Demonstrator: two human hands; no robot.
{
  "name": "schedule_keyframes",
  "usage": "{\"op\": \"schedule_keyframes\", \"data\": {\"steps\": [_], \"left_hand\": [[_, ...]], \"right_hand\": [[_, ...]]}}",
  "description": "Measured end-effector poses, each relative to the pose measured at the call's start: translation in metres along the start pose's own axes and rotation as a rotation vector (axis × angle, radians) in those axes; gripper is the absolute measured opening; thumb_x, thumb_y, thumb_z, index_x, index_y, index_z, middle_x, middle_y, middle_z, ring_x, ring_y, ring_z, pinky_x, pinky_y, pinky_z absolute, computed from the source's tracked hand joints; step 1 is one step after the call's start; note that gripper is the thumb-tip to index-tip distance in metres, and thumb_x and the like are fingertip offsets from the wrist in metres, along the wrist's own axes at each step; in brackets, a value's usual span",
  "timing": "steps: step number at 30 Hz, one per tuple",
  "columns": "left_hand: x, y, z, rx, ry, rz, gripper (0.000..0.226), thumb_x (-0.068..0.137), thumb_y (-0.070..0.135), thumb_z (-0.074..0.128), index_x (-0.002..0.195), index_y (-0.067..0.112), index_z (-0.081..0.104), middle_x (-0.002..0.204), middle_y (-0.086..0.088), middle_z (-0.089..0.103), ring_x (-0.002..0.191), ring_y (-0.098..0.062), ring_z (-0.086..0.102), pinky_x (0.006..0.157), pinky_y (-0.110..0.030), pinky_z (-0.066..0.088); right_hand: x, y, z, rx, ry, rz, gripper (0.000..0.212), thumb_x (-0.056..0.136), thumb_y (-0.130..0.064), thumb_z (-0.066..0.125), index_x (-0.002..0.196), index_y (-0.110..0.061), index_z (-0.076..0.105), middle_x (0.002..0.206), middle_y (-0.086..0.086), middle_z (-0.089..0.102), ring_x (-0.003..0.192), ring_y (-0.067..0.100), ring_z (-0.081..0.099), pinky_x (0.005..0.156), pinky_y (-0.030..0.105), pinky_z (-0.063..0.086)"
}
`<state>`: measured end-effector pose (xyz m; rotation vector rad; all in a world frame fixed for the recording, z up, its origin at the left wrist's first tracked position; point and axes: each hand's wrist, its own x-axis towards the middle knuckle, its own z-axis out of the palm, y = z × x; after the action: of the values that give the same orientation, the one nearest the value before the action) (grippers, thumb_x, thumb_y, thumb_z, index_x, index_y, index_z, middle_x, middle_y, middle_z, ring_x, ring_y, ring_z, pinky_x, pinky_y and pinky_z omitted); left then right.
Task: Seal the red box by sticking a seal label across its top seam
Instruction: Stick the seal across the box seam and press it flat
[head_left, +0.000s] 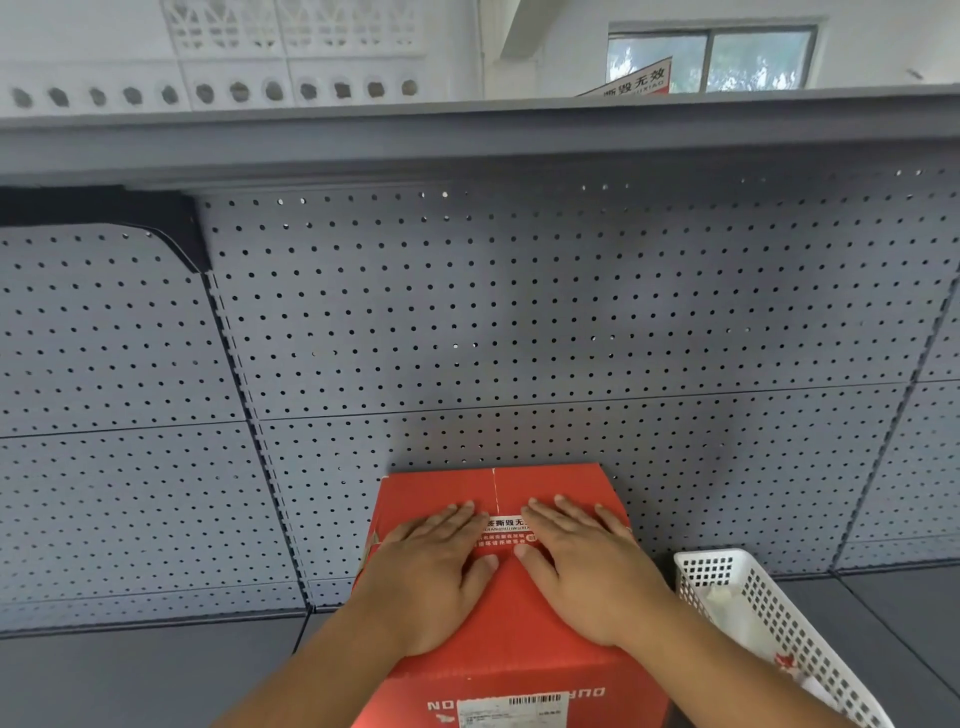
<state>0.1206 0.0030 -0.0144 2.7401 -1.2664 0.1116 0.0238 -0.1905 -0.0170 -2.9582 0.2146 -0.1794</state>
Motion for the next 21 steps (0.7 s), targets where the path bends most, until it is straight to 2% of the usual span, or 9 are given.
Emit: {"op": "schedule_keyframes", "data": {"steps": [2, 5, 8, 10, 12, 14, 18, 21], "left_hand": [[-0.003, 0.0, 0.001, 0.021, 0.033, -0.022, 0.082, 0.088, 0.07, -0.001, 0.159, 0.034, 0.017, 0.168, 0.013, 0.018, 0.153, -0.005, 0.011, 0.124, -0.034, 0.007], [-0.005, 0.002, 0.001, 0.049, 0.073, -0.066, 0.087, 0.085, 0.071, -0.002, 0.158, 0.031, 0.024, 0.166, 0.012, 0.027, 0.152, -0.01, 0.02, 0.123, -0.037, 0.013], [-0.006, 0.005, -0.002, 0.026, 0.073, -0.072, 0.076, 0.093, 0.067, 0.008, 0.157, 0.031, 0.024, 0.167, 0.011, 0.026, 0.152, -0.011, 0.018, 0.122, -0.035, 0.01], [-0.006, 0.006, -0.003, -0.044, 0.046, -0.022, 0.061, 0.102, 0.057, 0.023, 0.158, 0.034, 0.02, 0.168, 0.013, 0.02, 0.153, -0.007, 0.01, 0.121, -0.031, 0.004], [-0.007, 0.007, -0.003, -0.109, -0.002, 0.056, 0.056, 0.106, 0.048, 0.03, 0.159, 0.037, 0.015, 0.169, 0.016, 0.014, 0.152, -0.001, 0.004, 0.12, -0.026, -0.003], [-0.006, 0.006, 0.001, -0.137, -0.037, 0.108, 0.056, 0.106, 0.045, 0.03, 0.159, 0.038, 0.013, 0.168, 0.018, 0.012, 0.151, 0.003, 0.003, 0.12, -0.024, -0.004], [-0.006, 0.001, 0.002, -0.138, -0.073, 0.12, 0.055, 0.106, 0.052, 0.025, 0.159, 0.041, 0.012, 0.168, 0.019, 0.01, 0.15, 0.005, 0.0, 0.123, -0.027, -0.001], [-0.009, 0.001, -0.001, -0.16, -0.038, 0.115, 0.054, 0.105, 0.054, 0.028, 0.157, 0.042, 0.019, 0.166, 0.021, 0.016, 0.151, 0.003, 0.005, 0.121, -0.025, -0.001]], "right_hand": [[-0.001, 0.001, 0.002, 0.001, 0.049, 0.027, 0.063, 0.102, -0.058, 0.015, 0.159, -0.031, 0.022, 0.166, -0.015, 0.021, 0.153, 0.008, 0.007, 0.125, 0.041, 0.003], [-0.001, 0.001, 0.004, 0.011, 0.107, 0.075, 0.062, 0.103, -0.053, 0.021, 0.157, -0.025, 0.029, 0.165, -0.008, 0.028, 0.152, 0.013, 0.015, 0.125, 0.038, 0.007], [-0.002, 0.002, 0.003, 0.04, 0.134, 0.054, 0.06, 0.102, -0.051, 0.025, 0.157, -0.026, 0.03, 0.165, -0.008, 0.028, 0.152, 0.011, 0.016, 0.124, 0.037, 0.007], [-0.006, 0.003, -0.001, 0.057, 0.142, -0.024, 0.057, 0.102, -0.049, 0.029, 0.156, -0.03, 0.03, 0.164, -0.013, 0.027, 0.151, 0.005, 0.013, 0.124, 0.036, 0.005], [-0.009, 0.003, -0.003, 0.06, 0.115, -0.134, 0.054, 0.102, -0.046, 0.031, 0.155, -0.034, 0.033, 0.162, -0.018, 0.029, 0.15, 0.0, 0.011, 0.124, 0.035, 0.005], [-0.012, 0.003, -0.003, 0.064, 0.1, -0.189, 0.052, 0.102, -0.046, 0.031, 0.152, -0.035, 0.039, 0.159, -0.019, 0.035, 0.149, 0.0, 0.014, 0.123, 0.034, 0.006], [-0.011, 0.002, -0.001, 0.043, 0.151, -0.179, 0.052, 0.1, -0.05, 0.029, 0.147, -0.036, 0.047, 0.153, -0.019, 0.045, 0.148, 0.002, 0.023, 0.121, 0.036, 0.015], [-0.013, 0.003, 0.001, 0.058, 0.202, -0.155, 0.049, 0.1, -0.05, 0.034, 0.141, -0.035, 0.056, 0.146, -0.018, 0.054, 0.144, 0.004, 0.031, 0.119, 0.037, 0.024]]}}
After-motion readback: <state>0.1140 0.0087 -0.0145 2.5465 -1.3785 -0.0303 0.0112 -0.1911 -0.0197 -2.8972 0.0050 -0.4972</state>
